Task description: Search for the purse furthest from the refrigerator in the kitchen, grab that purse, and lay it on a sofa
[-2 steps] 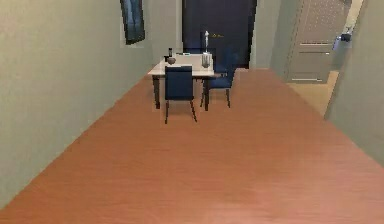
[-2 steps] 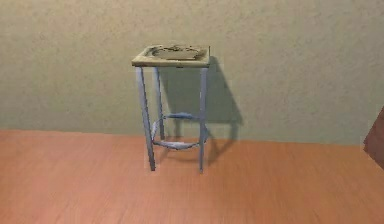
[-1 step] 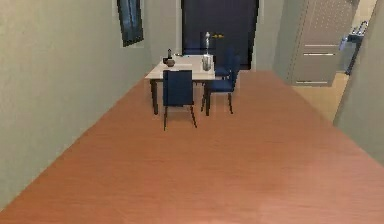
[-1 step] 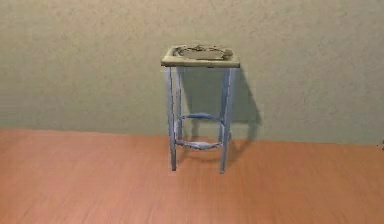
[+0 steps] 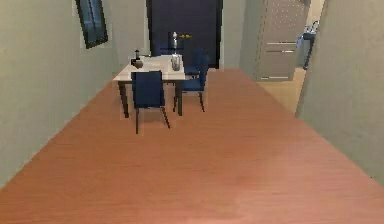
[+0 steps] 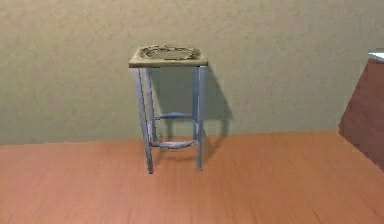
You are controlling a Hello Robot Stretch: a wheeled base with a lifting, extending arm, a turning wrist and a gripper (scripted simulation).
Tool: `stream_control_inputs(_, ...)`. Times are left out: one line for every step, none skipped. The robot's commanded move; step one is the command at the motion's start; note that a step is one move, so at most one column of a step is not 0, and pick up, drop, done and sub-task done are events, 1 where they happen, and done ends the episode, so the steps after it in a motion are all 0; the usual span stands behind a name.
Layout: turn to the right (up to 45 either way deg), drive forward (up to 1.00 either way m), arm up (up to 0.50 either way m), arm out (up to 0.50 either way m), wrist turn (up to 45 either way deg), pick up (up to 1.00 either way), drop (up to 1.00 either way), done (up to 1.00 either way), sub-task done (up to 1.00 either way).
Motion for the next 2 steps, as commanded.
stream_control_inputs(0.0,1.00,0.00,0.00,0.0,0.00,0.00,0.00,0.00)
stream_control_inputs(3.0,0.00,0.00,0.00,0.0,0.00,0.00,0.00,0.00)
